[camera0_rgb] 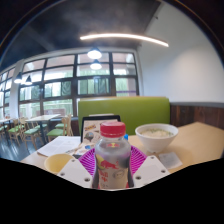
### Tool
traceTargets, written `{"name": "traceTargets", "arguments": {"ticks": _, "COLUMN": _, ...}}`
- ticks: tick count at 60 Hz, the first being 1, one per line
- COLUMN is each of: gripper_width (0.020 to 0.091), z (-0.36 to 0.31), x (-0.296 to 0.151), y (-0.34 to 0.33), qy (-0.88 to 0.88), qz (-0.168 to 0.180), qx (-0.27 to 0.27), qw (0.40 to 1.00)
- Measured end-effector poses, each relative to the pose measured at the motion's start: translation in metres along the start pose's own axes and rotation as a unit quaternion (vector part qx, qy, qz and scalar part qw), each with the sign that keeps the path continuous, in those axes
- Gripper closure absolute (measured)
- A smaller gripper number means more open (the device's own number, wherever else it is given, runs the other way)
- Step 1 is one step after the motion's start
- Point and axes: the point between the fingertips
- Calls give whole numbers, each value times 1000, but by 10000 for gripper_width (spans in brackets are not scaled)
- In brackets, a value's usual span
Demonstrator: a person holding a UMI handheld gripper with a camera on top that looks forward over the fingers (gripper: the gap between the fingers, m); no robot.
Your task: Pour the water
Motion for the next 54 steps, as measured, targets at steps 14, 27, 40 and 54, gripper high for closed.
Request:
{"name": "traceTargets", "arguments": {"ticks": 14, "gripper_width": 597, "z": -5, "x": -3, "y": 0, "qy": -47, "qz": 17, "qx": 9, "qw": 999}}
{"name": "traceTargets", "arguments": {"ticks": 27, "gripper_width": 257, "z": -13, "x": -4, "y": -38, "qy": -35, "qz": -27, "qx": -4, "qw": 999}}
{"name": "traceTargets", "arguments": {"ticks": 40, "gripper_width": 263, "z": -26, "x": -31, "y": -132, "qy": -23, "qz": -10, "qx": 11, "qw": 1000}}
{"name": "traceTargets", "arguments": {"ticks": 54, "gripper_width": 268, "z": -38, "x": -17, "y": -235, "qy": -1, "qz": -8, "qx": 18, "qw": 1000}}
Point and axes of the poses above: the point between the fingertips, and its own axes, seen from behind it with the camera up: z to the right, x down, y forward, the way the camera looks, and after that the axes turned 11 degrees about -x, right-handed
